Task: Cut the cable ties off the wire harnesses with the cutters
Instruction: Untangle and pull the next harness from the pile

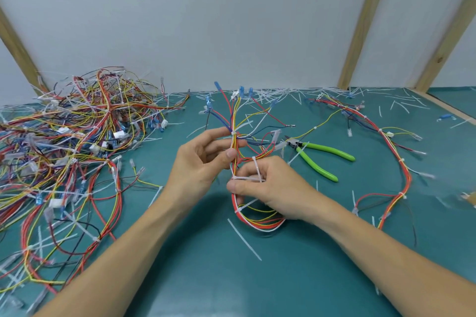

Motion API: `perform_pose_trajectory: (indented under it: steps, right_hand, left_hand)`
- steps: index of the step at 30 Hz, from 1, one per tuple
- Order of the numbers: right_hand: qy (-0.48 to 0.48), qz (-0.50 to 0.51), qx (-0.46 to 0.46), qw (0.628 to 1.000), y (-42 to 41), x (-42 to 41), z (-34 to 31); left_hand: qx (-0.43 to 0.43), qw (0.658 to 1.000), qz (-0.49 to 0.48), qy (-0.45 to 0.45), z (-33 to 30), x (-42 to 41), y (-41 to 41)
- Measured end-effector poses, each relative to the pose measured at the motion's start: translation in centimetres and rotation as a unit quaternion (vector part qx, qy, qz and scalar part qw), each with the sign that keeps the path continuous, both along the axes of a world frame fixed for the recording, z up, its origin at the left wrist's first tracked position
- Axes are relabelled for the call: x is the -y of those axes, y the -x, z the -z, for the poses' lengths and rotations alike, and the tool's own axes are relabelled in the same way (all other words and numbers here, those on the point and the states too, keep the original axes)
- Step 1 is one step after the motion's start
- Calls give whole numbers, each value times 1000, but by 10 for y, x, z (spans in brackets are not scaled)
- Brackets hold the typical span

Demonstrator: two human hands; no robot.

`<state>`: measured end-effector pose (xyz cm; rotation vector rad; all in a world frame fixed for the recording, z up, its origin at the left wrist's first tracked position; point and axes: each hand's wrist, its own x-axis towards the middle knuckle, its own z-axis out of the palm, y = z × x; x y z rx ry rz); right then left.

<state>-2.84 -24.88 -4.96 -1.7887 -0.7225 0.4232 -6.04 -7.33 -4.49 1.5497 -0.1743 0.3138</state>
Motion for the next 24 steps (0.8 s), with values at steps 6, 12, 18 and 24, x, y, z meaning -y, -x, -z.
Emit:
perform_pose_trajectory:
  steps: [6, 12, 18, 24]
  right_hand:
    - [4, 37, 47, 998, 0, 0, 4]
    - [-75, 101, 31, 992, -6, -1, 5]
    - [-111, 137, 33, 984, -12, 4, 0]
    - [-100, 151, 47, 982, -12, 3, 2]
  left_hand:
    - [3, 997, -78, -19, 2, -1, -3]
    - [66, 974, -145, -159, 1, 2, 4]
    - [186, 914, -219, -285, -6, 4, 12]
    - [-7, 958, -99, -270, 1, 5, 8]
